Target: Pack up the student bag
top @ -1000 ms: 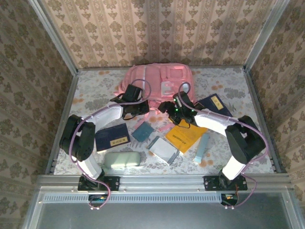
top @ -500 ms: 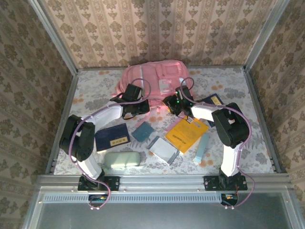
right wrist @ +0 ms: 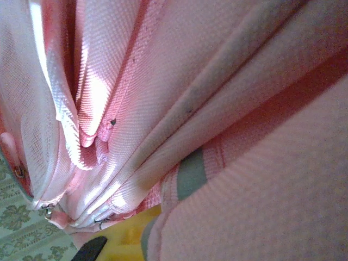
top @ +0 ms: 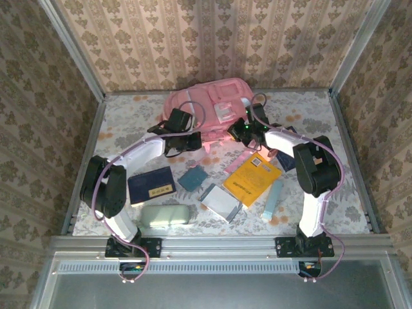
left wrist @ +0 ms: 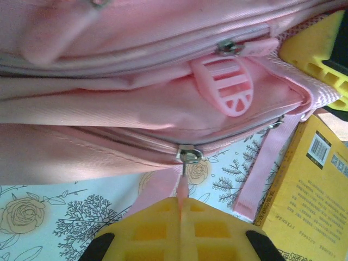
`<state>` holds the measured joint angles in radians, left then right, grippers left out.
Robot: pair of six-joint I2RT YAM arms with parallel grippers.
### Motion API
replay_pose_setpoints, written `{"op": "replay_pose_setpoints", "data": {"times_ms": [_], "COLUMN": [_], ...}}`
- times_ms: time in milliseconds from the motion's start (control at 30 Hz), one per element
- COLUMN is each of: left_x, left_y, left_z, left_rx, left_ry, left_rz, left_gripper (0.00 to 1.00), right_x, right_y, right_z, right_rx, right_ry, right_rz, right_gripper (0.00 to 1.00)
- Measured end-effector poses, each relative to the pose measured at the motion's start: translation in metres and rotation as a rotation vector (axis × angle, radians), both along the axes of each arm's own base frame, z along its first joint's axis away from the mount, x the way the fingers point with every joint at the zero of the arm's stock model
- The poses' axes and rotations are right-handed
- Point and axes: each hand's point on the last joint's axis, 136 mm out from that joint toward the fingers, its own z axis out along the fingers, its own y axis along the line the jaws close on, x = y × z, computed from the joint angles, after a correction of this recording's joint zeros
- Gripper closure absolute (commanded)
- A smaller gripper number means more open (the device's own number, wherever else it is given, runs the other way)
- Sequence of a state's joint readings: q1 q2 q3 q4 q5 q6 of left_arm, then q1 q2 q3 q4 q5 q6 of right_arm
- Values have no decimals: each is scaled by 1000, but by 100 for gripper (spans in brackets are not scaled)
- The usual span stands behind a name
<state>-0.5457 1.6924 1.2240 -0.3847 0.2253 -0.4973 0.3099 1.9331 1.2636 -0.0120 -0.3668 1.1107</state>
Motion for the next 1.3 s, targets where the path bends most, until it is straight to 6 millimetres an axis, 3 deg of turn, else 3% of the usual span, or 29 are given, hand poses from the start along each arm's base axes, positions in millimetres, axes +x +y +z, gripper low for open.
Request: {"op": "replay_pose_setpoints", "data": {"times_ms": [300, 433, 467, 567, 600, 667, 767, 1033, 1300], "left_x": [8, 6, 4, -1, -5, -10, -10, 11, 14], "left_y": [35, 39, 38, 28, 22, 10, -2, -2, -13], "left_z": [-10, -15, -16, -15, -14, -11, -9, -26, -38], "left_rx": [49, 53, 50, 44, 44, 37, 10, -142, -286], "left_ry": [43, 57, 62, 57, 51, 47, 49, 131, 189], "left_rz": [62, 69, 62, 22, -2, -37, -59, 43, 108], "left_gripper": [100, 100, 100, 67, 61, 56, 54, 50, 57], "right_x": [4, 5, 5, 4, 4, 4, 4, 4, 2], "right_y": [-27, -34, -35, -33, -33, -32, -32, -30, -29], "right_z": [-4, -4, -4, -5, -5, -5, -5, -3, -7], "right_rx": [-1, 0, -1, -1, -1, -2, -2, 6, 24], "right_ry": [49, 55, 58, 59, 57, 54, 52, 46, 38], "right_rz": [14, 24, 30, 47, 51, 57, 63, 72, 72], "right_gripper": [96, 93, 92, 92, 92, 92, 92, 92, 92]}}
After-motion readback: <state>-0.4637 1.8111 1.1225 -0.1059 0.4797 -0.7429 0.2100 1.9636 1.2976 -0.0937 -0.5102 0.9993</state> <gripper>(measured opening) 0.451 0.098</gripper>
